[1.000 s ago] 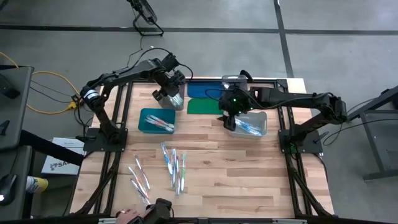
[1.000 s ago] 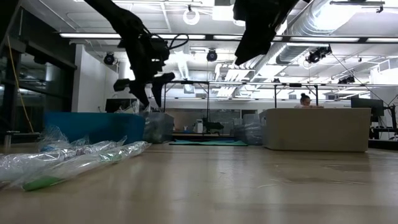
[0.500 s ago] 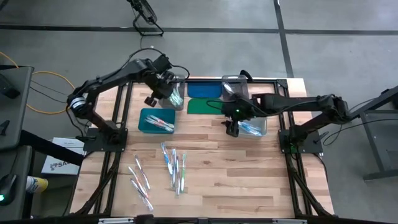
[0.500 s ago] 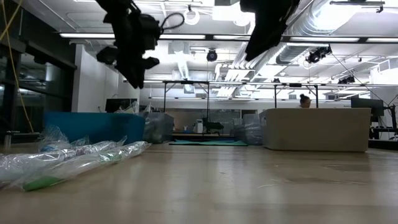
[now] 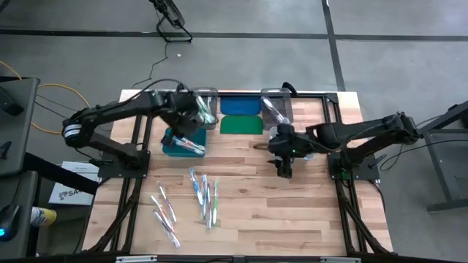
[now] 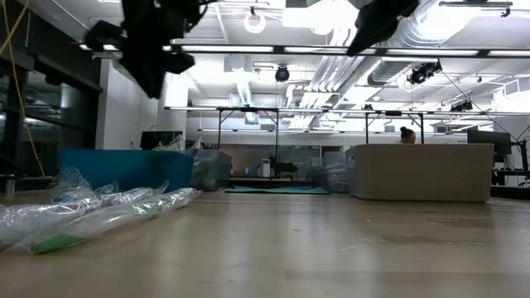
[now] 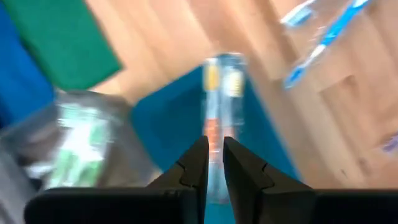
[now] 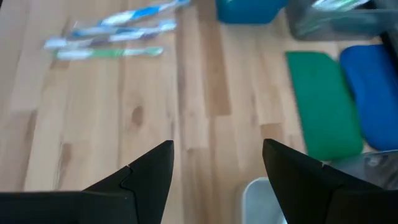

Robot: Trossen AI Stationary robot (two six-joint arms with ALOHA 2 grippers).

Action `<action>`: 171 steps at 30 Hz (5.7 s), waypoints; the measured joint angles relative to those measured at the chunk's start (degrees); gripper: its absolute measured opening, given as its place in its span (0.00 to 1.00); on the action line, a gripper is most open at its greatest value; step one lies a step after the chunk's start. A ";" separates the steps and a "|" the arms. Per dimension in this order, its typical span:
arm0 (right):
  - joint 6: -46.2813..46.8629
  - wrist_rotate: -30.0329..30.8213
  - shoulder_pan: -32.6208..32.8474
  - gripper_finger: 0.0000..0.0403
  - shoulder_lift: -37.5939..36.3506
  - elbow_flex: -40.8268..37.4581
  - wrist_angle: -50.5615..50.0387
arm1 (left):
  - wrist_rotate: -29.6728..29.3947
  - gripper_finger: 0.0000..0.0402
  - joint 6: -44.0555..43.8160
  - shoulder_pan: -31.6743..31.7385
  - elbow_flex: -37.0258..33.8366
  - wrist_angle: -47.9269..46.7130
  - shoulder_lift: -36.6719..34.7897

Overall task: Pick & Place Toothbrushes
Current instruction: Put the violet toothbrush into the right black bin

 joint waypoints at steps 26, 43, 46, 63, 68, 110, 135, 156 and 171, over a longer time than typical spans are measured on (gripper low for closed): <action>20.83 14.29 21.50 0.60 -5.90 -6.61 -5.40 | -0.17 0.26 -18.21 -30.77 -22.97 13.99 -8.77; 22.54 24.52 25.81 0.60 -7.88 -6.57 -4.93 | 1.65 0.47 -16.60 -50.94 -24.79 18.79 3.78; 22.46 25.54 25.81 0.60 -7.88 -6.57 -4.93 | 1.16 0.47 -18.69 -52.84 -24.79 18.79 6.88; 22.45 25.55 25.81 0.60 -7.85 -6.57 -4.91 | -1.40 0.41 -27.42 -57.95 -27.64 19.96 11.21; 22.49 25.52 25.81 0.60 -7.83 -6.57 -4.86 | -2.28 0.26 -27.15 -57.81 -27.91 20.68 11.25; -24.52 39.72 17.72 0.60 -7.40 -36.64 72.69 | -0.62 0.03 -0.21 -17.04 -3.28 72.81 12.53; -25.05 -6.18 -15.18 0.51 -7.35 -37.39 89.62 | 22.39 0.03 -11.30 -3.43 -3.30 92.34 21.68; -23.24 1.03 -15.57 0.04 -3.40 -37.10 93.15 | 19.94 0.30 -9.62 -3.35 -3.30 90.14 21.45; -8.08 5.13 -26.94 0.04 -5.99 -13.62 34.82 | 3.19 0.52 -0.85 -2.56 -3.30 70.79 14.65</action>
